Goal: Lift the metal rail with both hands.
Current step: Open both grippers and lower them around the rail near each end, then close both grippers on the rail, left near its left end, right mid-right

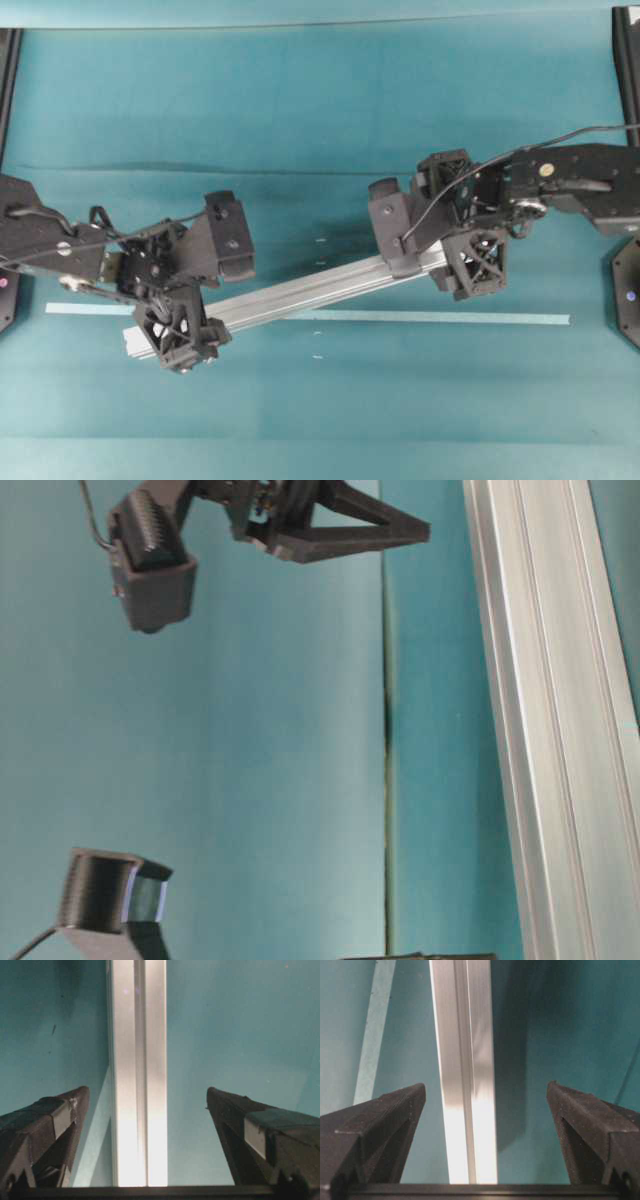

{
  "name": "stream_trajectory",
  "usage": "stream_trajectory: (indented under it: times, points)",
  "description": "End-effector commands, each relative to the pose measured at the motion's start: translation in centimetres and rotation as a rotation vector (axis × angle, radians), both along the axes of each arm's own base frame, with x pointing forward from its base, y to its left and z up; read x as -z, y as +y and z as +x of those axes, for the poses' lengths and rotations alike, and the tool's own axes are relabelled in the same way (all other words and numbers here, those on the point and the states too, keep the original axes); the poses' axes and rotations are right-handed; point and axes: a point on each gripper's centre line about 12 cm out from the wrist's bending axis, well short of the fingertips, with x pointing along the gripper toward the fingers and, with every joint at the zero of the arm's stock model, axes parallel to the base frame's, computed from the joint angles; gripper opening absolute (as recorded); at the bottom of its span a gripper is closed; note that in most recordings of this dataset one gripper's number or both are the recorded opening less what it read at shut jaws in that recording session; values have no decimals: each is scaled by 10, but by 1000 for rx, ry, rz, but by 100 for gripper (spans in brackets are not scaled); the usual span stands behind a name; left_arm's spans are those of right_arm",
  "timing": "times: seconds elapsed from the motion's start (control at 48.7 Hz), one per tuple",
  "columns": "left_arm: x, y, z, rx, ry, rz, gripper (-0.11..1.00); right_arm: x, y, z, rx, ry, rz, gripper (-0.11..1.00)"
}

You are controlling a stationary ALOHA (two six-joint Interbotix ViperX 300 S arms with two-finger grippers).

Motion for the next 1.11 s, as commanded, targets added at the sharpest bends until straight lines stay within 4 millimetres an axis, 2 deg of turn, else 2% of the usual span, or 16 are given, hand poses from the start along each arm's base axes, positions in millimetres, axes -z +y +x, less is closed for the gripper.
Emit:
stream_trajectory:
  times: [0.0,0.287,0.513,1.087]
  points:
    - [2,-1,3,4,-14,1,98,6,0,3,-1,0,0,98]
    - [33,-1,6,4,9,1,98,27,-1,5,-1,20,2,98]
    - [52,-1,4,3,28,2,98,47,2,-2,-4,61,9,98]
    - [53,-1,5,2,23,1,95,49,2,-1,1,37,9,96]
